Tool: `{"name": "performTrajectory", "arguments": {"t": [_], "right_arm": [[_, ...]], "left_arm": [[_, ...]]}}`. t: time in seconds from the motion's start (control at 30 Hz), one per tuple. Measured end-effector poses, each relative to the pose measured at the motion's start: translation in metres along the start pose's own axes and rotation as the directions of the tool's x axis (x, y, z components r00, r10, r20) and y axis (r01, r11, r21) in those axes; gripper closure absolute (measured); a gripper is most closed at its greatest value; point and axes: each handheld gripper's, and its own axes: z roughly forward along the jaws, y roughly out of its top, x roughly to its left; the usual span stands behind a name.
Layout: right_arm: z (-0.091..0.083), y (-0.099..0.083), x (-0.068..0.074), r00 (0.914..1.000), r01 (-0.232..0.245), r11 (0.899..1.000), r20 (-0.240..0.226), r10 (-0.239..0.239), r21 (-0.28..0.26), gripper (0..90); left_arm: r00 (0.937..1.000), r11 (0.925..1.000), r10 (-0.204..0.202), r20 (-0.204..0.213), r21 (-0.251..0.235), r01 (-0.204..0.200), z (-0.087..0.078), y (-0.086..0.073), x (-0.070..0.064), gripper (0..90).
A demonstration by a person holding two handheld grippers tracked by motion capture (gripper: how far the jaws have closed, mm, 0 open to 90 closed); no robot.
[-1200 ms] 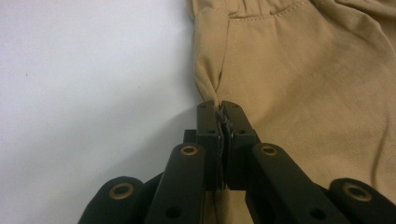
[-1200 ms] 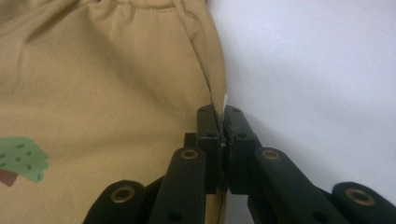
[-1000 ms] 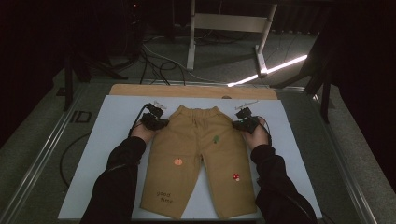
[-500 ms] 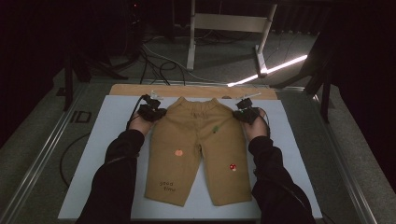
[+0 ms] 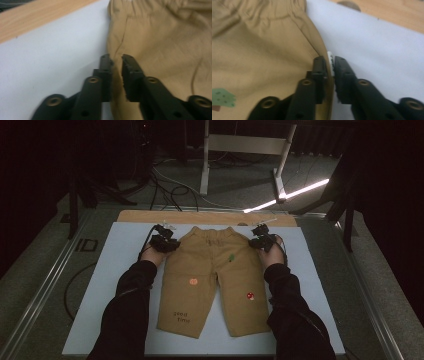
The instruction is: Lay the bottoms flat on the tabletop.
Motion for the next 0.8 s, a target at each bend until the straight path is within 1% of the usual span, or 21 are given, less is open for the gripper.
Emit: {"name": "performTrajectory", "arguments": {"t": [0.03, 0.07, 0.1, 0.13, 0.17, 0.2, 0.23, 0.27, 0.3, 0.33, 0.4, 0.43, 0.47, 0.5, 0.53, 0.57, 0.6, 0.63, 0.7, 0.73, 0.8], "right_arm": [[0.0, 0.0, 0.0, 1.0, 0.0, 1.0, 0.0, 0.0, 0.0, 73.8], [0.001, -0.002, -0.001, 1.0, 0.003, 1.0, -0.003, -0.003, -0.009, 62.3], [0.001, -0.002, -0.001, 1.0, 0.003, 1.0, -0.003, -0.003, -0.009, 62.3], [0.001, -0.003, -0.001, 1.0, -0.005, 1.0, -0.007, 0.005, -0.01, 56.9], [0.001, -0.003, -0.002, 0.9997, -0.018, 1.0, -0.015, 0.018, -0.008, 50.4], [-0.001, -0.004, -0.003, 0.9996, -0.022, 1.0, -0.021, 0.022, -0.014, 47.7], [-0.001, -0.004, -0.003, 0.9996, -0.022, 1.0, -0.021, 0.022, -0.014, 47.7], [-0.002, -0.004, -0.002, 0.999, -0.029, 0.999, -0.035, 0.028, -0.021, 41.2], [-0.002, -0.004, -0.002, 0.999, -0.029, 0.999, -0.035, 0.028, -0.021, 41.2], [-0.004, -0.003, 0.0, 0.9994, -0.024, 0.999, -0.026, 0.023, -0.028, 40.4], [-0.007, -0.002, 0.002, 0.9994, -0.011, 0.999, -0.034, 0.009, -0.051, 34.4], [-0.008, -0.002, 0.004, 0.9993, -0.012, 0.999, -0.036, 0.01, -0.051, 33.9], [-0.011, -0.001, 0.006, 0.9986, -0.011, 0.998, -0.053, 0.008, -0.056, 27.9], [-0.011, -0.001, 0.006, 0.9986, -0.011, 0.998, -0.053, 0.008, -0.056, 27.9], [-0.013, -0.001, 0.009, 0.9984, 0.007, 0.998, -0.056, -0.01, -0.061, 27.2], [-0.013, -0.001, 0.009, 0.9984, 0.007, 0.998, -0.056, -0.01, -0.061, 27.2], [-0.015, -0.001, 0.011, 0.9975, 0.002, 0.997, -0.07, -0.008, -0.078, 24.9], [-0.016, -0.001, 0.013, 0.9968, 0.0, 0.997, -0.079, -0.006, -0.083, 22.2], [-0.017, -0.001, 0.016, 0.9942, 0.017, 0.996, -0.104, -0.025, -0.084, 12.0], [-0.019, -0.001, 0.018, 0.9933, 0.021, 0.996, -0.111, -0.031, -0.089, 11.1], [-0.023, -0.003, 0.023, 0.9884, 0.03, 0.995, -0.145, -0.045, -0.1, 9.2]], "left_arm": [[0.9995, 0.9997, -0.024, 0.018, 0.005, 0.024, 0.001, -0.002, 0.001, 71.0], [0.9991, 0.9993, -0.034, 0.024, 0.014, 0.033, 0.002, -0.004, 0.001, 49.3], [0.9999, 0.9996, -0.017, 0.0, 0.024, 0.017, 0.002, -0.004, 0.0, 49.3], [0.9999, 0.9997, -0.014, -0.009, 0.02, 0.014, 0.001, -0.005, -0.002, 43.4], [0.9997, 0.9997, -0.022, 0.005, 0.011, 0.022, 0.0, -0.004, -0.002, 38.8], [0.9994, 0.9994, -0.035, 0.009, 0.005, 0.035, -0.002, -0.004, -0.002, 31.2], [0.9989, 0.9989, -0.045, 0.014, -0.008, 0.045, -0.004, -0.003, -0.003, 31.2], [0.9986, 0.9988, -0.046, 0.027, -0.016, 0.047, -0.005, -0.003, -0.003, 23.7], [0.9982, 0.999, -0.041, 0.043, -0.018, 0.042, -0.007, -0.003, -0.004, 23.7], [0.9983, 0.9992, -0.037, 0.046, -0.016, 0.038, -0.007, -0.003, -0.004, 19.0], [0.9973, 0.9989, -0.039, 0.062, -0.022, 0.04, -0.01, -0.002, -0.006, 14.7], [0.9968, 0.9985, -0.042, 0.068, -0.031, 0.044, -0.011, -0.001, -0.007, 13.8], [0.9961, 0.9983, -0.044, 0.076, -0.035, 0.047, -0.012, -0.001, -0.008, 8.4], [0.9949, 0.9985, -0.04, 0.093, -0.032, 0.044, -0.013, -0.001, -0.009, 8.4], [0.9941, 0.9989, -0.04, 0.101, -0.022, 0.042, -0.013, -0.001, -0.011, 4.3], [0.9925, 0.9989, -0.039, 0.116, -0.023, 0.042, -0.014, -0.001, -0.013, 4.3], [0.9906, 0.9988, -0.038, 0.132, -0.025, 0.041, -0.016, -0.001, -0.014, 3.1], [0.9908, 0.9986, -0.04, 0.129, -0.029, 0.044, -0.017, -0.001, -0.015, 2.0], [0.9883, 0.9981, -0.046, 0.145, -0.033, 0.051, -0.02, -0.001, -0.015, 0.5], [0.9888, 0.9979, -0.047, 0.142, -0.038, 0.053, -0.022, -0.001, -0.016, 0.4], [0.9858, 0.9967, -0.048, 0.161, -0.057, 0.058, -0.027, -0.002, -0.017, 0.4]]}}
